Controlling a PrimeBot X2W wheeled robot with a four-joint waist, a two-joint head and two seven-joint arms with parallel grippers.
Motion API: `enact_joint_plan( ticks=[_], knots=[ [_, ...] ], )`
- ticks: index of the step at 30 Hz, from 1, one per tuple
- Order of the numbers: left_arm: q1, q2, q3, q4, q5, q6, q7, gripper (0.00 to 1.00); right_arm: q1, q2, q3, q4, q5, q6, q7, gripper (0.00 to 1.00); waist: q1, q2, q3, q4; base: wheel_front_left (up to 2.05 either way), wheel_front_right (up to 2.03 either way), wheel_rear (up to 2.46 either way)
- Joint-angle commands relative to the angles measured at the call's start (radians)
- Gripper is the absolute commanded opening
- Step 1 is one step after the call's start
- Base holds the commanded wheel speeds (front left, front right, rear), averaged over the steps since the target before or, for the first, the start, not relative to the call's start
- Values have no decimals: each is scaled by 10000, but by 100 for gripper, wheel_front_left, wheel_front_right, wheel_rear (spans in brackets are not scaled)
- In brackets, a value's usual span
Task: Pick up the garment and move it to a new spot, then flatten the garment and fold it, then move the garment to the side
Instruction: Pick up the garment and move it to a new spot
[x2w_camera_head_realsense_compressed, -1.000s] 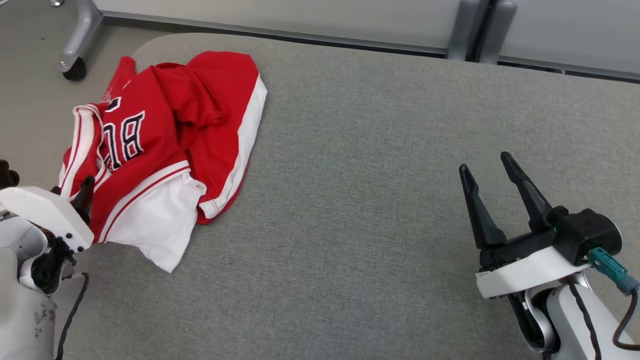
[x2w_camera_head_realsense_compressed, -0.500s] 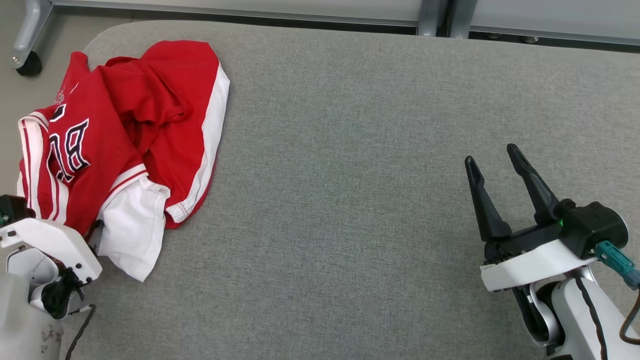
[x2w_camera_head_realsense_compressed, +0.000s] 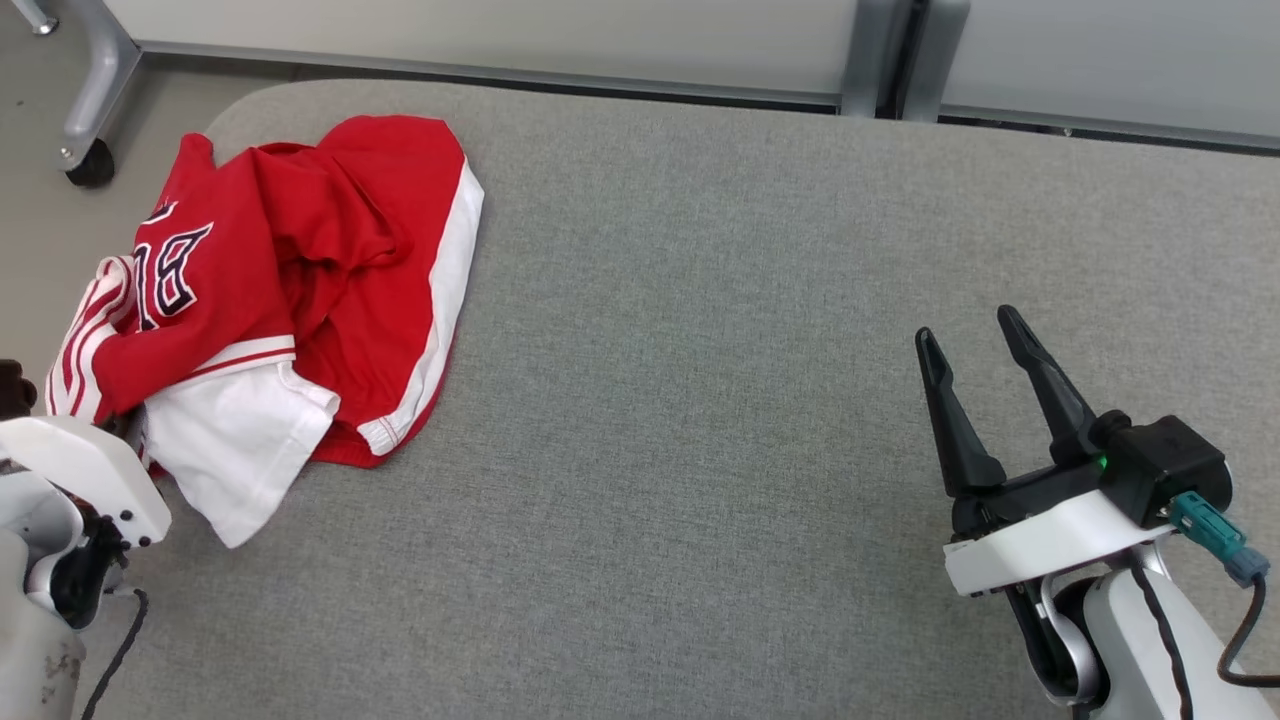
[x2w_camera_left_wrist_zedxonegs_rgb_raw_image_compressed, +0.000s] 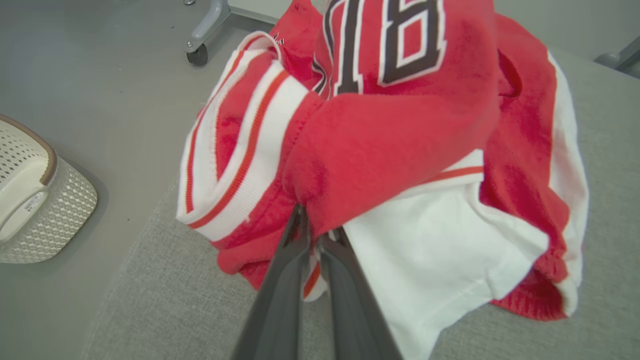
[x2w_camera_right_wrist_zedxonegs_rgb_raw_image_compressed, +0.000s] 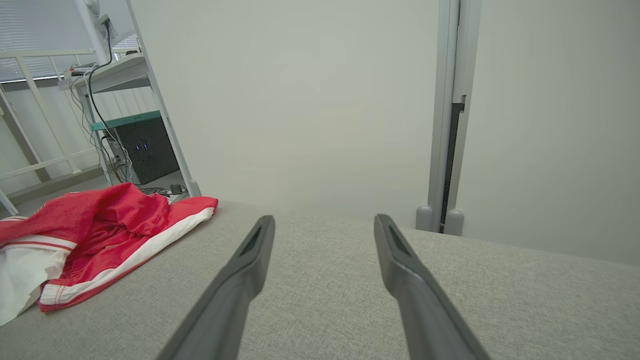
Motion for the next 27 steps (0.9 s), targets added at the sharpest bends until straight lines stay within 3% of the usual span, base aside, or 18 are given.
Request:
enact_joint_plan(
  ticks=[1,10,18,21,27],
  knots=[
    [-197,224,-136,-278,39,-2,-218,0,151,78,-36,31,55,18,-50,100,-1,0,-399,-20,0,0,0],
    [-264,1093,-924,-2091,159,-1,-209,0,770,653,-263,243,68,18,-50,100,-1,0,-1657,-104,0,0,0],
    [-489,1230,-1241,-4440,104,74,539,0,1027,945,-293,292,87,18,-50,100,-1,0,-2272,-622,0,0,0],
    [-602,1075,-1283,-5560,38,272,751,0,1127,1011,-308,321,87,18,-50,100,-1,0,-2425,-959,0,0,0],
    [-711,239,-1409,-7632,-469,701,1148,0,1140,1089,-433,307,19,18,-48,100,-1,0,-2517,-1775,0,0,0]
  ],
)
